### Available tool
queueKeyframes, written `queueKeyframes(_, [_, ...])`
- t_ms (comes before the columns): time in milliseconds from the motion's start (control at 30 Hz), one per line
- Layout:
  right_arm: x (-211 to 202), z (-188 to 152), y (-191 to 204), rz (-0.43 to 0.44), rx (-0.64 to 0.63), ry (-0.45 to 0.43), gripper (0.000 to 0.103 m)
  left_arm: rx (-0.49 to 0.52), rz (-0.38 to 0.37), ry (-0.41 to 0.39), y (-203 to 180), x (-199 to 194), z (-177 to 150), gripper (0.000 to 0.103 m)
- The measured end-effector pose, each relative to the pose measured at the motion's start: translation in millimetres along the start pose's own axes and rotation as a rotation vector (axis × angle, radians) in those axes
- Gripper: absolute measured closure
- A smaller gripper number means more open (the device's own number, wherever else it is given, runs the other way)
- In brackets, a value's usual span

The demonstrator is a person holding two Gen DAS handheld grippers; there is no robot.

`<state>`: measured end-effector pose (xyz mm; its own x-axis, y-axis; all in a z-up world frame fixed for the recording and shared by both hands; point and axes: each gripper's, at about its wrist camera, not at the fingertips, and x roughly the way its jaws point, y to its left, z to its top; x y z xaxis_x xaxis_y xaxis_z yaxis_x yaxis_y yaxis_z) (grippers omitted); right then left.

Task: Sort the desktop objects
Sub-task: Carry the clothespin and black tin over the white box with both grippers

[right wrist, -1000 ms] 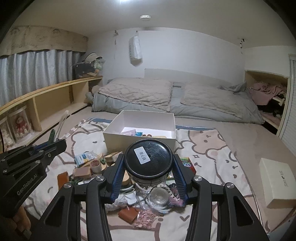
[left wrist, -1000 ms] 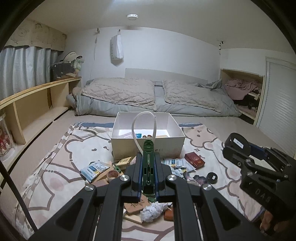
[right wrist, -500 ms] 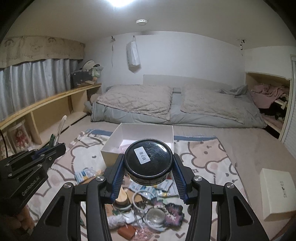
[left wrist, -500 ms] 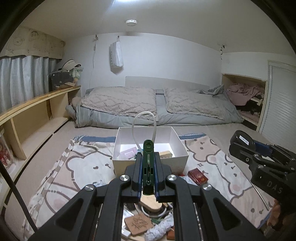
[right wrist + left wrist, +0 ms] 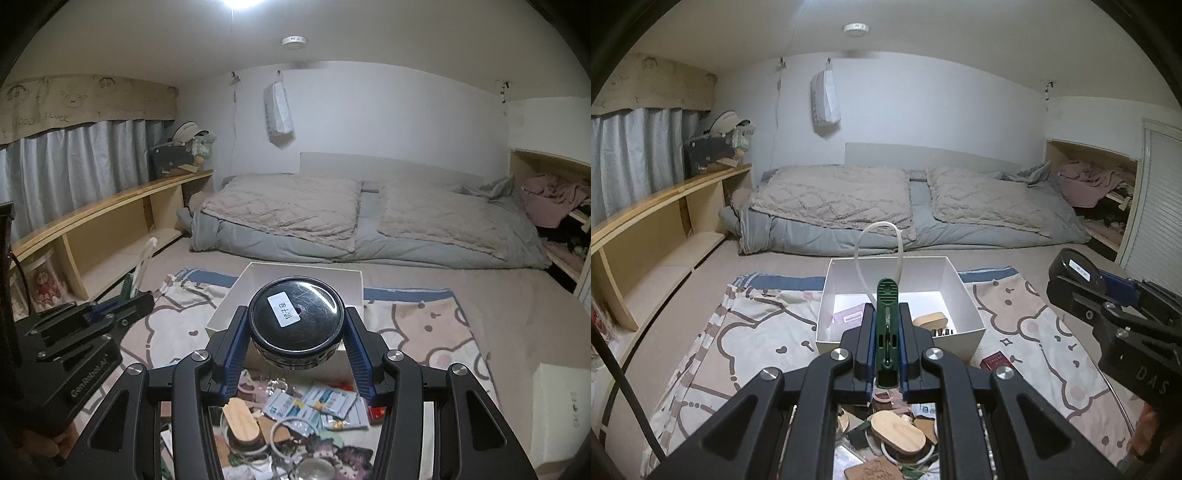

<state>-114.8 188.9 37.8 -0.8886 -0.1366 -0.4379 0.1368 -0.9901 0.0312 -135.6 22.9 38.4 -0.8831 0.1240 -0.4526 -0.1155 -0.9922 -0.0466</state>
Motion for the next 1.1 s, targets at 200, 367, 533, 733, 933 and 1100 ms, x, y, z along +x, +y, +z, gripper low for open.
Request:
queueKeyframes(200, [35.5, 5.1, -6.9, 0.015, 0.032, 0.030, 0.052, -0.005, 0.015, 0.031, 4.6, 34.9, 8.5, 0.093])
queueKeyframes(367, [68.7, 7.5, -14.3, 0.016, 0.060, 0.060, 0.052, -0.027, 0.018, 0.036, 14.5, 62.0, 15.1, 0.093])
queueKeyframes(533, [98.6, 7.5, -18.6, 0.018, 0.065, 0.080, 0.052, -0.033, 0.026, 0.025, 20.1, 87.4, 19.2, 0.093])
queueKeyframes(733, [123.2, 13.0, -26.8, 0.000, 0.069, 0.071, 0.052, -0.048, 0.034, 0.013, 24.6, 118.1, 29.3, 0.093])
queueKeyframes(933, [149.2, 22.7, -32.7, -0.016, 0.062, 0.049, 0.052, -0.050, 0.026, -0.006, 26.1, 146.3, 39.5, 0.093])
queueKeyframes(1100, [176.5, 24.4, -32.6, -0.023, 0.035, 0.062, 0.052, -0.058, 0.015, -0.023, 30.3, 170.7, 48.5, 0.093])
